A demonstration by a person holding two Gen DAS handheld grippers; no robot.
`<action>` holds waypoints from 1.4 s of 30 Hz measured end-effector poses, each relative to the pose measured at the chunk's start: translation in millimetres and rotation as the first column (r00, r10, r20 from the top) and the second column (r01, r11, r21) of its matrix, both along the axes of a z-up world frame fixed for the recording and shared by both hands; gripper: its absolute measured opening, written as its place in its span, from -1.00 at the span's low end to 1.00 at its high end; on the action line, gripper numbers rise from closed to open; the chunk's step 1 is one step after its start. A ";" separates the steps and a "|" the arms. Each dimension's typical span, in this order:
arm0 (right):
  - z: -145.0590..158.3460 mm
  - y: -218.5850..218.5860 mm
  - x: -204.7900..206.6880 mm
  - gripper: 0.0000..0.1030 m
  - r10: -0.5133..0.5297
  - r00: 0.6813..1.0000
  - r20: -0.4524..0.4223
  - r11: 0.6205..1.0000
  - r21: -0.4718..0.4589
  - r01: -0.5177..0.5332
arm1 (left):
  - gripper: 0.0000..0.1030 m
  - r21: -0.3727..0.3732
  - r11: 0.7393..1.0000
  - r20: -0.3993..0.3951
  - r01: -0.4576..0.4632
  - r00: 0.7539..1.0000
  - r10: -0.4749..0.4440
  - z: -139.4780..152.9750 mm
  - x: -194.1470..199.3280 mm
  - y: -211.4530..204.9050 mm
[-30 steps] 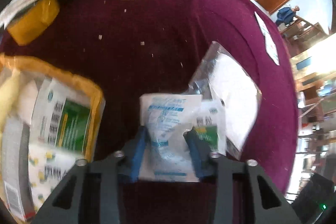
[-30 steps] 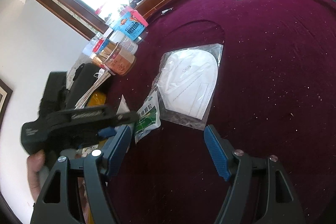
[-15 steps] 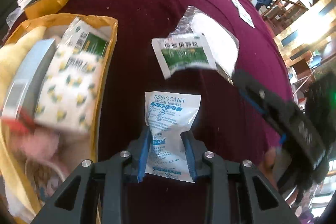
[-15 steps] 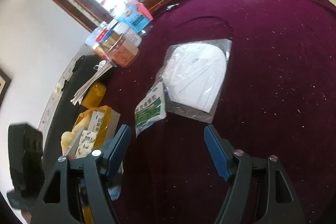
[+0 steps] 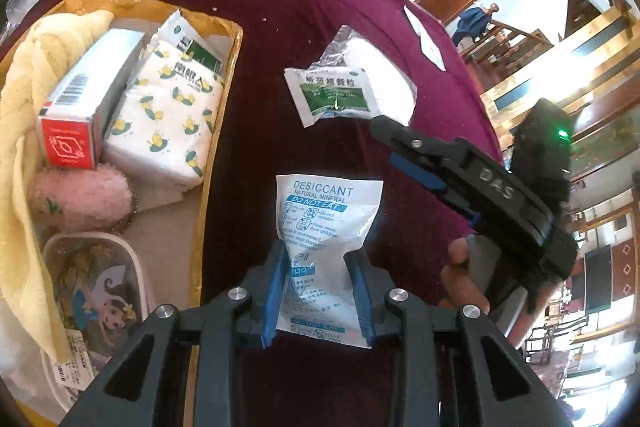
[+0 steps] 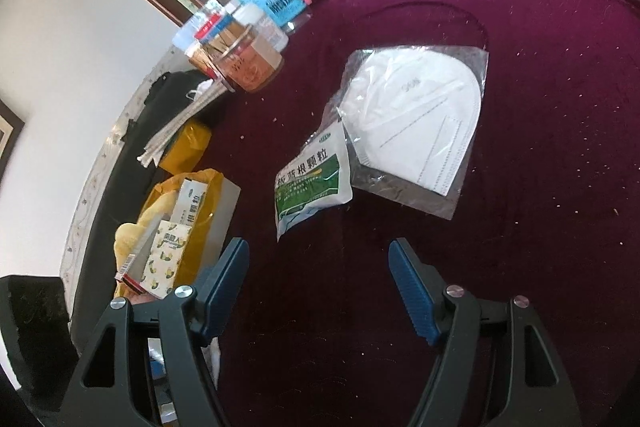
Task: Organize soft objects
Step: 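Grasp the white desiccant packet with the left gripper while the right grasps the green granule packet, then carry desiccant and green granule packets over the tray with both grippers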
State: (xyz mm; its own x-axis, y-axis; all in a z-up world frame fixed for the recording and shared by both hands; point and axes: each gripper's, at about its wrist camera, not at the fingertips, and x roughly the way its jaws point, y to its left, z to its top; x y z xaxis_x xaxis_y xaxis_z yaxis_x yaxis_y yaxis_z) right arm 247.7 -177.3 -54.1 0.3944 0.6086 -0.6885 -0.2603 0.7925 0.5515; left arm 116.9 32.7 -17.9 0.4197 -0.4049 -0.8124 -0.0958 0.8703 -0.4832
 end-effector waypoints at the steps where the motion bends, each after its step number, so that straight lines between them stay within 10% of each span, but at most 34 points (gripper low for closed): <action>1: -0.6 1.5 0.9 0.40 0.003 1.000 -0.007 1.000 -0.003 -0.003 | -0.37 -0.008 1.000 0.002 0.000 1.000 0.000 1.3 -0.7 0.9; 18: 19.7 32.9 38.8 0.40 0.018 1.000 -0.016 0.993 -0.116 -0.020 | -0.37 -0.067 0.997 0.092 -0.033 0.995 0.039 31.0 -25.6 29.2; 34: -5.4 107.8 45.8 0.51 0.116 0.987 0.113 0.872 -0.487 -0.047 | -0.37 -0.089 0.995 0.111 -0.048 0.992 0.058 39.5 -35.7 42.1; 42: -4.5 102.9 31.7 0.01 0.126 0.982 0.144 0.846 -0.533 -0.030 | -0.37 -0.076 0.996 0.120 -0.049 0.991 0.057 44.3 -39.4 37.5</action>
